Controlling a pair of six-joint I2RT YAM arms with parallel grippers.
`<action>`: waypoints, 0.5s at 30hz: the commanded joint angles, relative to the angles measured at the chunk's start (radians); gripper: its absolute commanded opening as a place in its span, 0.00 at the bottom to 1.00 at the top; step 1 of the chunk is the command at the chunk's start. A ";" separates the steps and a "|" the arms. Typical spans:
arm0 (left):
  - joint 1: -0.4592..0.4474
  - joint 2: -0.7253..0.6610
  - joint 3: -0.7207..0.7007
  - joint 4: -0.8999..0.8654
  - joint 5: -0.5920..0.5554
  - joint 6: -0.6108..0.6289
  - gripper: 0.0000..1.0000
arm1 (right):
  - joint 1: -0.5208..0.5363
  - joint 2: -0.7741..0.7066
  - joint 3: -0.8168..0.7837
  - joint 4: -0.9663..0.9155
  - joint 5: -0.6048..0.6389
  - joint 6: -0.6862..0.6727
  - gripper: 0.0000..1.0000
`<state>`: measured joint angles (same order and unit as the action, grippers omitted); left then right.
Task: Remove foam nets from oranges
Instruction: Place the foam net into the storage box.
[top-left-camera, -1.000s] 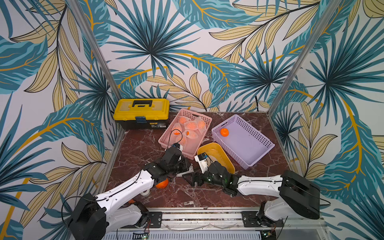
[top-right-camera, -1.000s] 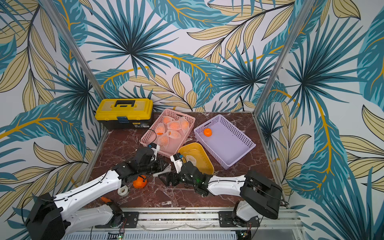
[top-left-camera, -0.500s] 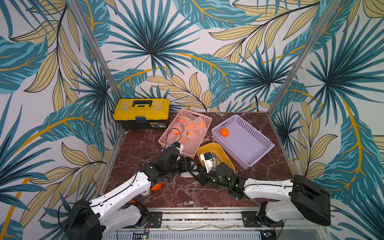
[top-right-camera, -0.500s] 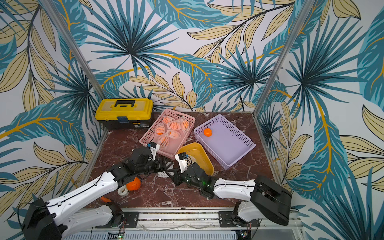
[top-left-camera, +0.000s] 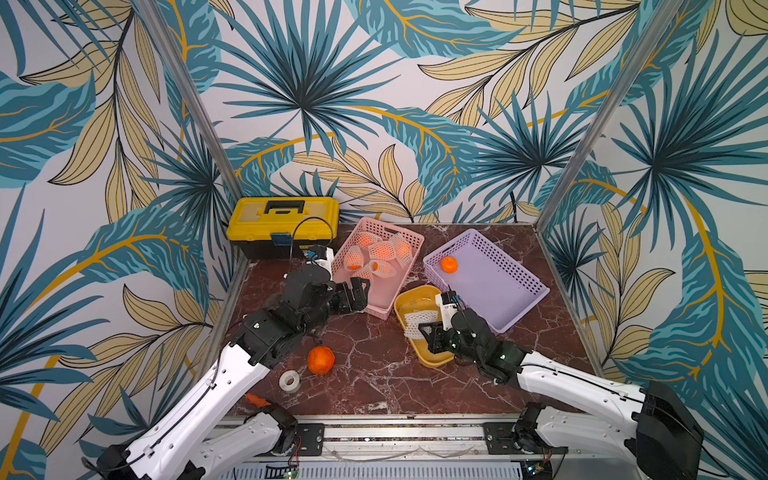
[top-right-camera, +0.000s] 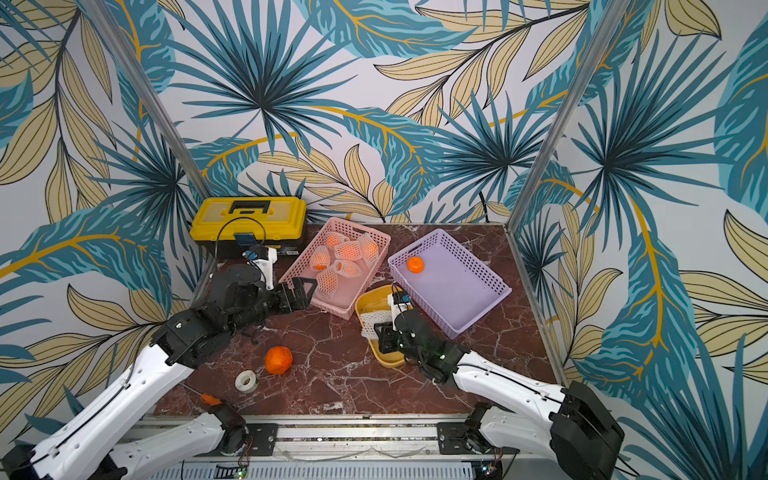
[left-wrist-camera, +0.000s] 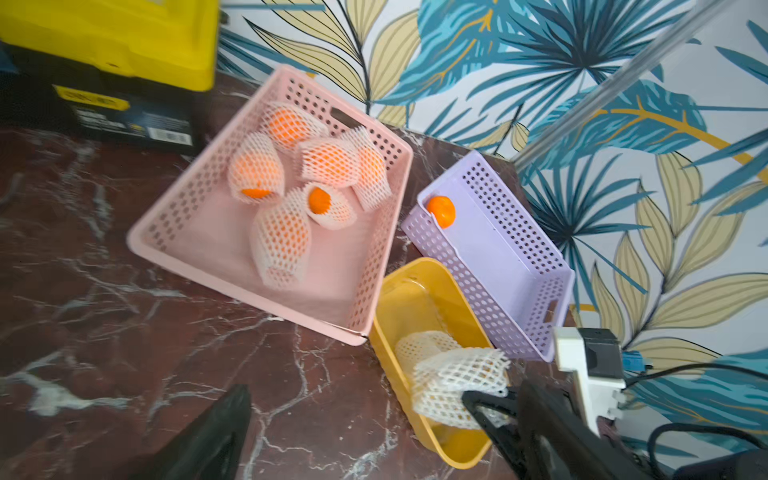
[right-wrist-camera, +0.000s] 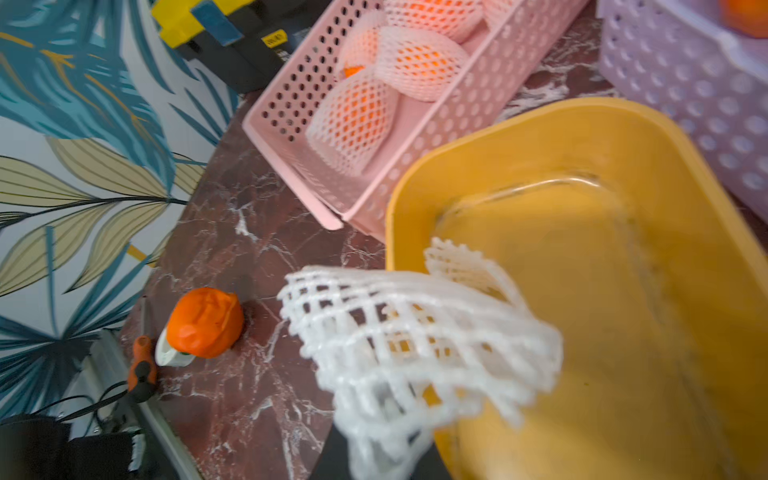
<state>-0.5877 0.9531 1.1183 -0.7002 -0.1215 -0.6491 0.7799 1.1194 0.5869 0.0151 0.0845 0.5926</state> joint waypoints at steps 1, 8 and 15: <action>0.038 -0.034 -0.003 -0.105 -0.078 0.085 1.00 | -0.039 0.050 0.074 -0.185 0.013 -0.086 0.17; 0.050 -0.087 -0.063 -0.105 -0.223 0.112 1.00 | -0.139 0.189 0.204 -0.269 0.057 -0.160 0.23; 0.059 -0.125 -0.153 -0.074 -0.279 0.114 1.00 | -0.200 0.335 0.355 -0.367 0.046 -0.159 0.34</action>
<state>-0.5354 0.8478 0.9646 -0.7860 -0.3588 -0.5529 0.5999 1.4193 0.8898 -0.2691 0.1368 0.4427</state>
